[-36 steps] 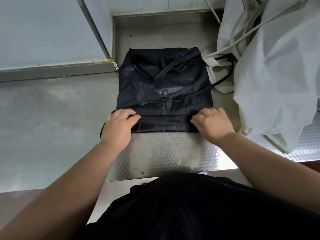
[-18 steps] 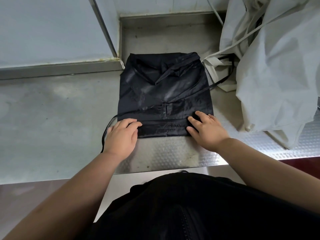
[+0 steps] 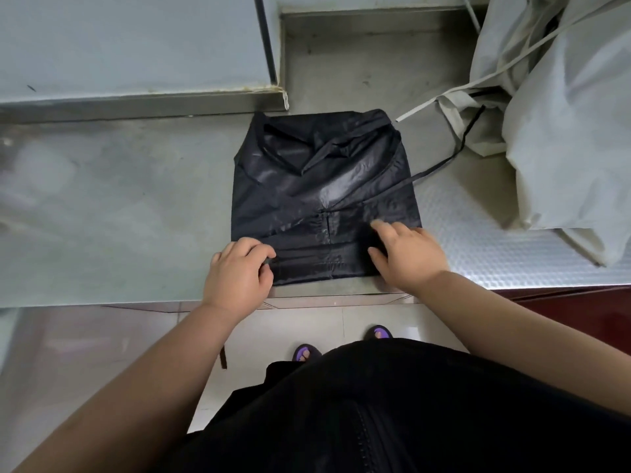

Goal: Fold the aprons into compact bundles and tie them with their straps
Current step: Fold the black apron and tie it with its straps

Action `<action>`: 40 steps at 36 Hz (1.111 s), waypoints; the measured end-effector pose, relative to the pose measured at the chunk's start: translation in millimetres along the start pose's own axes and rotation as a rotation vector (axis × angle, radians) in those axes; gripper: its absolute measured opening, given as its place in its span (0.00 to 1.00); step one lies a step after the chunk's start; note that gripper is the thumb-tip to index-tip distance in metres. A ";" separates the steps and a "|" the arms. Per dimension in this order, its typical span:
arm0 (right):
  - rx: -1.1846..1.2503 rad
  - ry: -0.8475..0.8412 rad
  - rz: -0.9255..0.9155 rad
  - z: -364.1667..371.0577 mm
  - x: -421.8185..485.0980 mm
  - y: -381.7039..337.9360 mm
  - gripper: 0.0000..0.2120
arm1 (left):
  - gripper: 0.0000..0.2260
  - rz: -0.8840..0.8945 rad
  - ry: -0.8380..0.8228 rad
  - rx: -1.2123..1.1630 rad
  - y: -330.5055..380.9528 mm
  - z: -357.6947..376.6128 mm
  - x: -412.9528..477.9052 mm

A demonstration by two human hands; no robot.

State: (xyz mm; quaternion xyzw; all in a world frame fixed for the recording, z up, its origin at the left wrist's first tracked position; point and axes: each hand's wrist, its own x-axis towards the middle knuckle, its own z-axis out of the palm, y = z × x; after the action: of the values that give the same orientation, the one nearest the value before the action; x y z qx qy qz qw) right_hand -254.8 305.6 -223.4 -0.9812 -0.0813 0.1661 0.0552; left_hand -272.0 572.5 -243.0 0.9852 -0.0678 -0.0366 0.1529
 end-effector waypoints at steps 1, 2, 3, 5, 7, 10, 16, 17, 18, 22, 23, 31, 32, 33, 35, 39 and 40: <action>0.002 -0.006 0.007 -4.1 2.3 -1.6 0.27 | 0.12 -0.001 -0.022 0.004 0.1 -2.7 1.4; 0.010 -0.014 0.009 -8.2 5.2 -3.0 0.31 | 0.14 -0.011 -0.053 0.013 0.3 -5.5 3.2; 0.026 -0.030 0.017 -13.7 9.0 -2.9 0.34 | 0.17 -0.023 -0.092 0.030 1.4 -8.4 6.3; 0.068 -0.112 0.062 -24.0 19.7 -3.7 0.38 | 0.22 -0.054 -0.167 0.081 0.8 -12.7 11.5; 0.090 -0.194 0.106 -28.3 32.2 -3.1 0.37 | 0.24 -0.095 -0.225 0.155 -1.3 -15.8 15.9; 0.116 -0.240 0.152 -25.3 45.3 -0.4 0.32 | 0.24 -0.173 -0.236 0.230 -5.2 -20.9 24.9; 0.140 -0.158 0.224 -19.5 44.9 -2.0 0.26 | 0.21 -0.339 -0.104 0.111 -15.9 -33.5 58.0; 0.140 -0.150 0.230 -19.7 44.9 -1.8 0.26 | 0.20 -0.364 -0.091 0.104 -18.3 -36.4 65.4; 0.141 -0.149 0.235 -20.0 45.0 -1.5 0.26 | 0.20 -0.392 -0.083 0.098 -20.5 -39.6 72.2; 0.142 -0.153 0.248 -19.2 47.4 -1.7 0.25 | 0.18 -0.496 -0.064 0.066 -32.0 -49.0 91.7; 0.136 -0.152 0.255 -18.7 48.5 -2.0 0.25 | 0.18 -0.513 -0.065 0.068 -34.2 -50.2 95.5; 0.036 -0.085 0.271 -12.0 47.4 -5.9 0.28 | 0.18 -0.636 -0.088 0.099 -46.3 -50.8 99.0; 0.024 -0.074 0.265 -11.4 46.5 -5.9 0.29 | 0.18 -0.657 -0.089 0.107 -48.0 -49.5 96.3; 0.018 -0.067 0.258 -11.3 45.7 -5.8 0.30 | 0.18 -0.680 -0.083 0.107 -49.0 -48.6 92.8; 0.026 -0.047 0.253 -11.0 43.3 -5.9 0.31 | 0.17 -0.711 -0.043 0.098 -50.2 -49.0 83.9; 0.045 0.149 0.161 -14.4 31.9 -3.1 0.28 | 0.13 -0.625 0.162 0.059 -52.1 -47.9 70.2; 0.063 0.232 0.049 -14.4 28.7 -1.7 0.26 | 0.12 -0.539 0.230 0.032 -50.8 -46.5 68.5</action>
State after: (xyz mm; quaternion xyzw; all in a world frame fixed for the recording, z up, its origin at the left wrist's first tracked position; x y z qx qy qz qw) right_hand -223.5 311.2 -218.8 -0.9933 -0.0450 0.0553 0.0907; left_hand -193.8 624.3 -217.9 0.9677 0.2135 0.0371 0.1286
